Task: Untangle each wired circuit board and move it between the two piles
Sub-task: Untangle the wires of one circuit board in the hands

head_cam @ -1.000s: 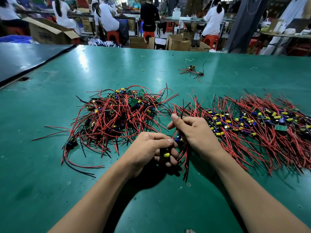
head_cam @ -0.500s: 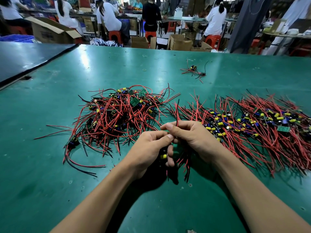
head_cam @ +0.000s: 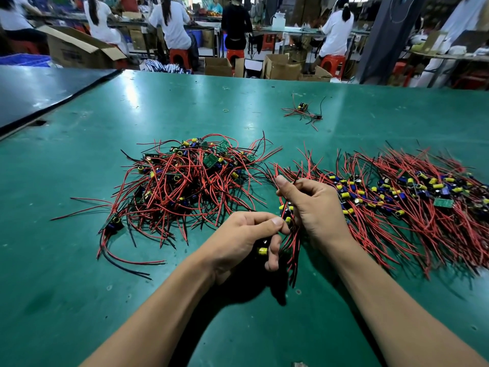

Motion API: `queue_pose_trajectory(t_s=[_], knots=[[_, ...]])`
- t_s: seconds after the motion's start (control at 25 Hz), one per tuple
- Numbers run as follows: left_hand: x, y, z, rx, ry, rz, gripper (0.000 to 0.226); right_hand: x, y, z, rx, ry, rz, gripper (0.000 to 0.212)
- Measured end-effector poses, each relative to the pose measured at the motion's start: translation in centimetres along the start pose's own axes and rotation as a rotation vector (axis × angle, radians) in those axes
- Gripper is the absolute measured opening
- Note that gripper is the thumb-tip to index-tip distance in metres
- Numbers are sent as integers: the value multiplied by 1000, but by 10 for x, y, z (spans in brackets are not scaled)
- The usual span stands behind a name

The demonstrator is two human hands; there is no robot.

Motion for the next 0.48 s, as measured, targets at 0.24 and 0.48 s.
queue_pose_trajectory(t_s=[0.24,0.48], knots=[[-9,-4,-4,-37,67,74,23,14,17,5,309,-104,-310,41],[-23,1,-3,1,139,75,10,36,12,20,255,-493,-272,39]])
Point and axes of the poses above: each hand's wrist, its own z-axis away from the middle knuckle, its own x-axis out of the palm, y = z × x, the point moved 8 cm from there along -z, towards the middle knuckle, and after that the axes turned 12 degrees about -x, right-handed, at the moved point
